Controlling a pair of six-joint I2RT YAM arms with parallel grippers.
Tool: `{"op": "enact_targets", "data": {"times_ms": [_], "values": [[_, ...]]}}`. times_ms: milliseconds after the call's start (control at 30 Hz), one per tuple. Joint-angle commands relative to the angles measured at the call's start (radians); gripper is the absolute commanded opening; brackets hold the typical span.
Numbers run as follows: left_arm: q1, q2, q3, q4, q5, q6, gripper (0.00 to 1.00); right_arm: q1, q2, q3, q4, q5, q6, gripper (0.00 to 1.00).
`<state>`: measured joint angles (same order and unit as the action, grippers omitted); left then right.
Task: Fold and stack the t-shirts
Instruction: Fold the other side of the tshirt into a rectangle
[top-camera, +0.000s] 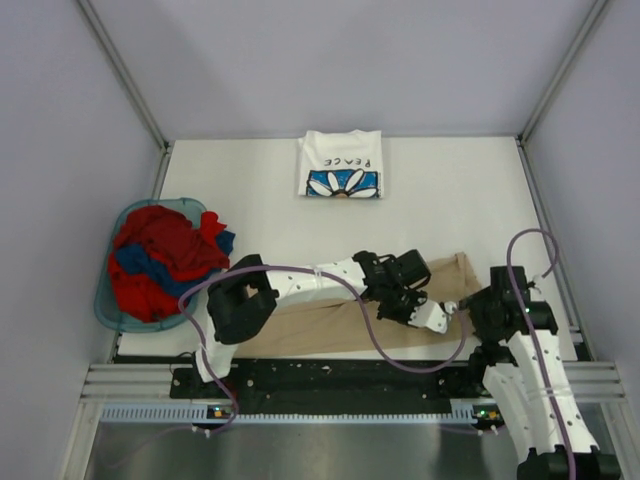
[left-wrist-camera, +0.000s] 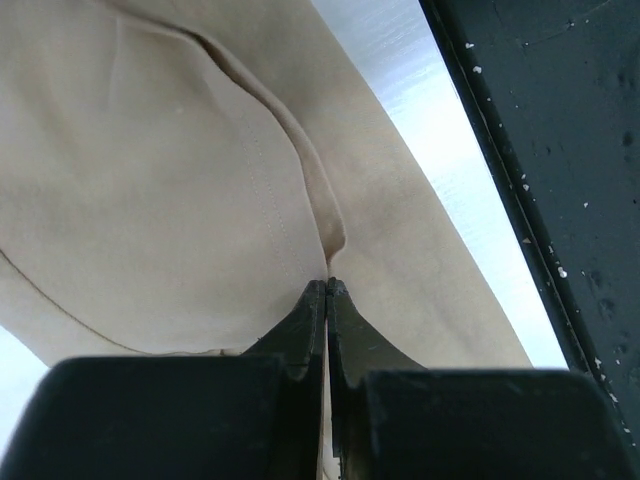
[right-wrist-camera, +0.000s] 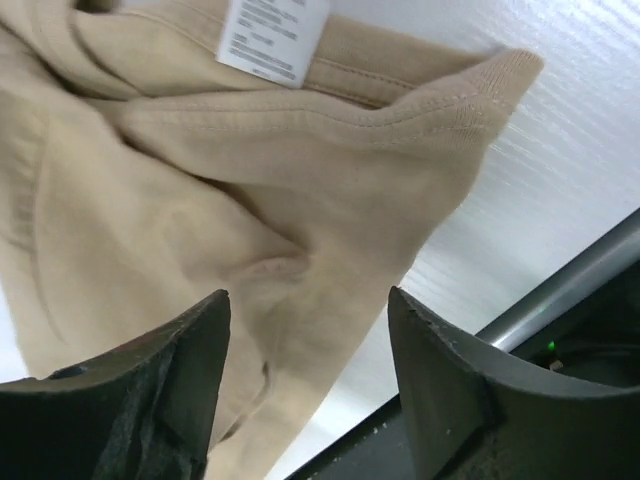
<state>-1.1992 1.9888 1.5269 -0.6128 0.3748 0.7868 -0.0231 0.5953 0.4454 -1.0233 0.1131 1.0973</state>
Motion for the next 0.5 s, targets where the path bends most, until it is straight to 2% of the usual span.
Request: {"op": "enact_targets", "data": {"times_ms": [0,133,233,300,367,467], "values": [[0.0,0.01,0.009,-0.007,0.035,0.031,0.0,-0.008,-0.028,0.174,-0.057,0.112,-0.039,0.65],[0.0,0.03,0.029,-0.027,0.032,0.046,0.02,-0.008,-0.012,0.239,0.044,0.142,-0.187,0.64],[0.0,0.038,0.032,-0.028,0.019,0.054,0.06,-0.008,0.004,0.234,0.107,0.087,-0.263,0.57],[0.0,0.039,0.041,-0.047,0.016,0.061,0.17,-0.008,0.012,0.198,0.231,-0.03,-0.322,0.5],[0.0,0.033,0.064,-0.08,0.024,0.068,0.3,-0.006,0.044,0.164,0.339,-0.085,-0.343,0.47],[0.0,0.005,0.111,-0.149,0.042,0.072,0.41,-0.008,0.148,0.183,0.413,-0.037,-0.367,0.51]]}}
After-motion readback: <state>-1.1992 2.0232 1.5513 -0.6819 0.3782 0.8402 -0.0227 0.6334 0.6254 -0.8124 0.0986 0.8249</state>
